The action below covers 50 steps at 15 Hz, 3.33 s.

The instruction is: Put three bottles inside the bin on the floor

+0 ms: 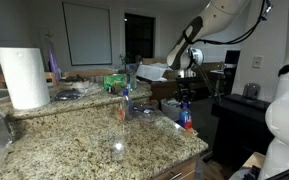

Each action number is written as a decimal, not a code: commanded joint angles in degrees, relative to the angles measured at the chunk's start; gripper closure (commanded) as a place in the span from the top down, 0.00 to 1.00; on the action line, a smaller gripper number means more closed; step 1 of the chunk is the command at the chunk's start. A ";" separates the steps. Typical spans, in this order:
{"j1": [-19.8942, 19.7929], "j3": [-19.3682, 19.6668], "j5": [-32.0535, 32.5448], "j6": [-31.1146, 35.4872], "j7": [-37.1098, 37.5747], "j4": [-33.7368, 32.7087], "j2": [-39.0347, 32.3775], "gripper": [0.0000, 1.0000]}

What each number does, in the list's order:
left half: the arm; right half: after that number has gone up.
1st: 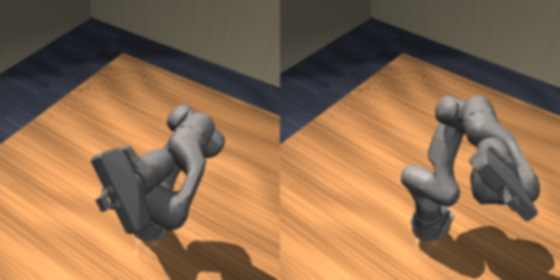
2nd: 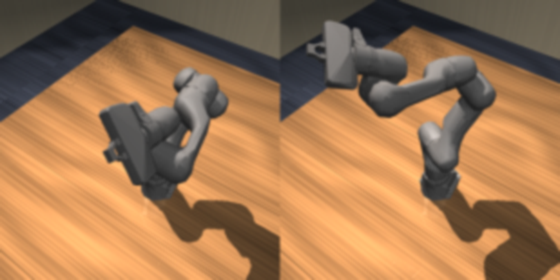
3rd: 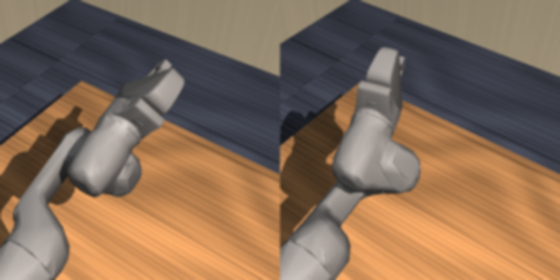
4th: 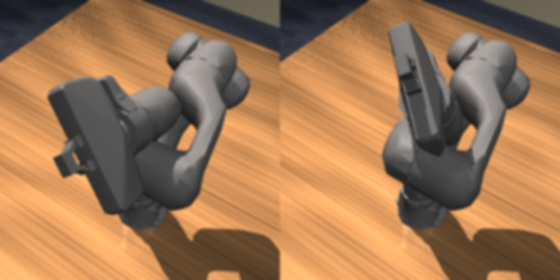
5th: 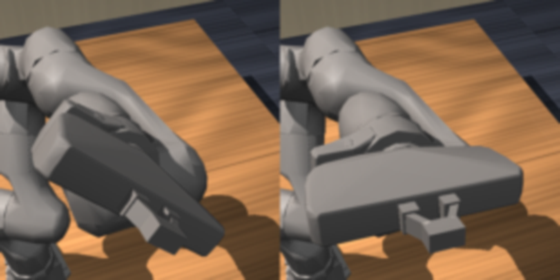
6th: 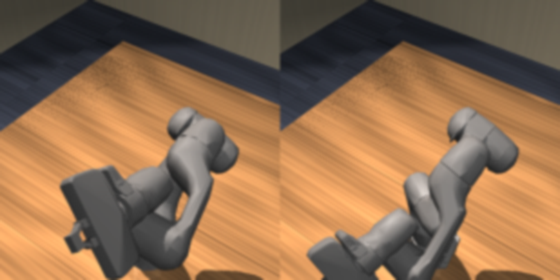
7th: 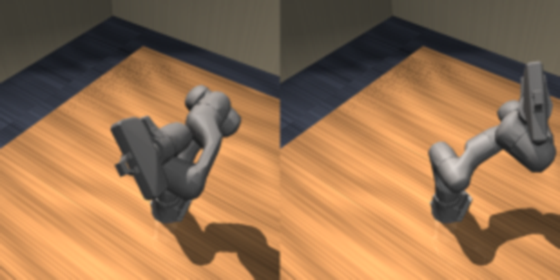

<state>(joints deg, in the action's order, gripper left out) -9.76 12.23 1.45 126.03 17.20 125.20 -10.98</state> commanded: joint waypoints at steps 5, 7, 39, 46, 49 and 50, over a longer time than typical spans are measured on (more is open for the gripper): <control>-1.01 -0.04 -1.65 0.59 -2.97 -6.05 -7.56 0.10; -1.11 -0.36 -2.71 0.48 -3.24 -6.92 -8.65 0.10; -1.39 -1.67 -8.53 -2.39 -8.27 -13.04 -12.51 0.98; -0.25 -6.11 -13.43 -2.62 -9.10 -16.86 -10.38 1.00; 1.60 -8.68 -15.77 -2.15 -8.28 -18.95 -8.74 1.00; 2.45 -9.52 -16.29 -2.61 -7.93 -19.57 -8.32 1.00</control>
<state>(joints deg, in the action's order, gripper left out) -8.84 4.41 -12.24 124.78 9.98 106.23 -21.77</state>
